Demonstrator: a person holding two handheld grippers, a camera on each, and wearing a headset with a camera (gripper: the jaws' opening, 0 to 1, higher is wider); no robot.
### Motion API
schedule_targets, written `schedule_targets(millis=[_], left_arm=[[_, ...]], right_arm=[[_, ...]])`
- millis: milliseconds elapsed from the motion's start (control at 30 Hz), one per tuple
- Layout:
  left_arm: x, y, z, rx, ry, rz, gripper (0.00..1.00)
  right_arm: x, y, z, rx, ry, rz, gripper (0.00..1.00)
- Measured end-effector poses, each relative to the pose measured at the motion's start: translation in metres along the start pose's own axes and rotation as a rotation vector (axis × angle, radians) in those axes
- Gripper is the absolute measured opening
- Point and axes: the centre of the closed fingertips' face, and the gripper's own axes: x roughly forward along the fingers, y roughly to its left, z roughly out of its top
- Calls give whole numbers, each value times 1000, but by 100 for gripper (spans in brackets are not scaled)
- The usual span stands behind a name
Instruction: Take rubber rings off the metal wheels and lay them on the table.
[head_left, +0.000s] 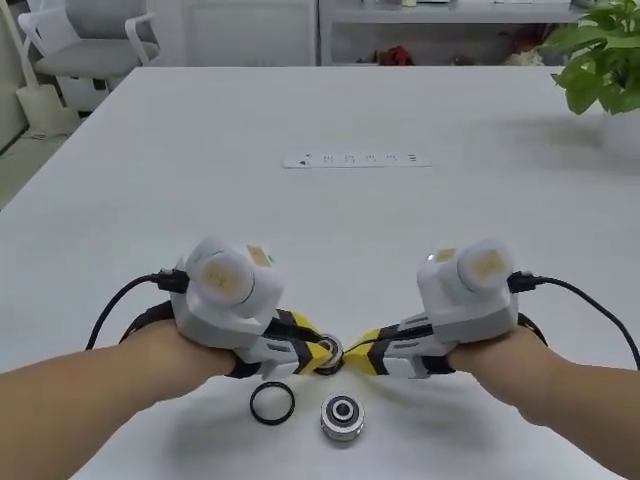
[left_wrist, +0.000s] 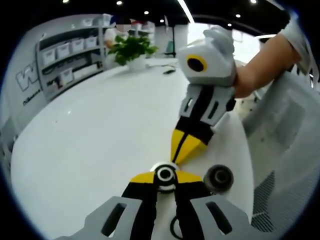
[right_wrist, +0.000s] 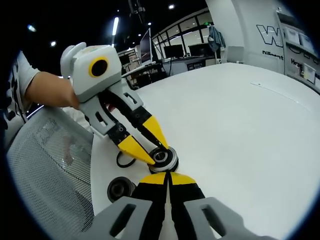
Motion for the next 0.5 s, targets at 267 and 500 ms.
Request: schedule_targets(millis=[267,500], left_arm=[[0,0,-1,1,5,4,13],[0,0,-1,4,9,5,13]], right_arm=[[0,-2,1,53,-12,-3,0],[-1,-2,3,82,-24,-4,0]])
